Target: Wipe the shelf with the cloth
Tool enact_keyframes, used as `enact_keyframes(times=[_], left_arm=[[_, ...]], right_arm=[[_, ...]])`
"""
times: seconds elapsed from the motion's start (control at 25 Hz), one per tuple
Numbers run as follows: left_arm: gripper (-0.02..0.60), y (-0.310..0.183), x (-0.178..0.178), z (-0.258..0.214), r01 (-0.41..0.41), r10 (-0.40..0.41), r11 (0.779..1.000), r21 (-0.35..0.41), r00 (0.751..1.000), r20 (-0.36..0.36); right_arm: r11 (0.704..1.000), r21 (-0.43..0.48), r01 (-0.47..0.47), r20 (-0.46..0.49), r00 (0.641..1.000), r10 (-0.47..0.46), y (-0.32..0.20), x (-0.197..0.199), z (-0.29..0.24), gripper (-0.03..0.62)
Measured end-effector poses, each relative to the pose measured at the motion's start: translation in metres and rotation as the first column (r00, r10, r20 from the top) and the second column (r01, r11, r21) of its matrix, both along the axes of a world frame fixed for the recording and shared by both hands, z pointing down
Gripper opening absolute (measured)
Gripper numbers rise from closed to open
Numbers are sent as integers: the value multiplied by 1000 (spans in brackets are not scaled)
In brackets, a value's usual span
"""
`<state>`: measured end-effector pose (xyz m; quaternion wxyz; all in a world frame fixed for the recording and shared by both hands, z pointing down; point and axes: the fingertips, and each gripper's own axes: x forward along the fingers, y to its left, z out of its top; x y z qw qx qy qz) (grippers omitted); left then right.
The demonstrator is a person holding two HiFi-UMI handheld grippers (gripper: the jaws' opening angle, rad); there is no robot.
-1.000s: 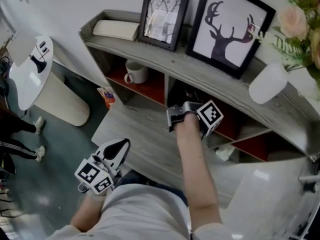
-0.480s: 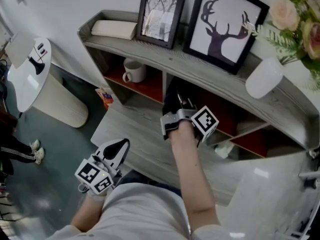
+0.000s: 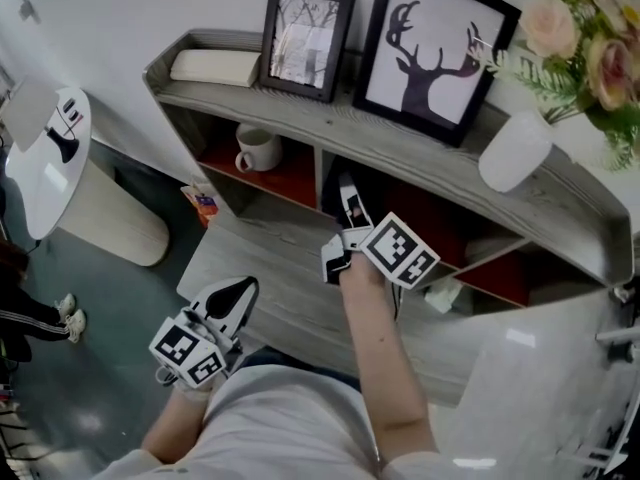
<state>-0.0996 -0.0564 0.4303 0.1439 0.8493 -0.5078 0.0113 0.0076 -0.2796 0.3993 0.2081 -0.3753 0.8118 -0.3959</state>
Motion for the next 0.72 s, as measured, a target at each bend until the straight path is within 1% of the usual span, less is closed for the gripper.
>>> enact_keyframes(times=[0.08, 0.12, 0.16, 0.24, 0.32, 0.36, 0.44, 0.48, 0.52, 0.6, 0.64, 0.72], left_arm=[[15, -3, 2, -1, -13, 13, 1000, 2, 1000, -4], [15, -5, 3, -1, -20, 20, 1000, 4, 1000, -5], [15, -6, 4, -1, -27, 27, 1000, 5, 1000, -6], [15, -9, 4, 0, -39, 39, 999, 5, 999, -10], [15, -11, 4, 2, -49, 49, 999, 1, 999, -13], [15, -12, 4, 3, -55, 55, 999, -2, 998, -15], [15, -15, 5, 3, -66, 65, 998, -4, 998, -19], [15, -16, 5, 3, -72, 71, 997, -4, 997, -21], [15, -17, 5, 3, -77, 77, 997, -3, 997, -22], [15, -20, 6, 2, -88, 88, 996, 0, 996, -26], [15, -20, 5, 2, -91, 91, 996, 1, 995, -29], [15, -22, 4, 2, -97, 97, 995, 1, 995, -34]], right_arm=[[999, 53, -5, -133, 991, 12, 3, 1, 0, 229], [997, 81, -8, -212, 977, 25, 4, 2, 1, 243], [994, 111, -9, -294, 955, 42, 4, 4, 2, 258], [985, 171, 0, -451, 889, 79, 3, 9, 5, 278], [969, 245, 26, -582, 804, 126, 3, 11, 5, 282], [956, 289, 46, -642, 750, 158, 3, 11, 4, 282], [929, 354, 108, -754, 621, 216, 2, 6, 4, 281], [920, 364, 147, -798, 559, 227, 1, 2, 6, 281], [915, 359, 186, -834, 505, 225, 0, -3, 11, 281], [911, 332, 244, -884, 417, 210, -2, -11, 26, 281], [910, 322, 261, -900, 382, 209, -4, -13, 33, 281], [910, 304, 281, -922, 327, 207, -6, -14, 42, 260]])
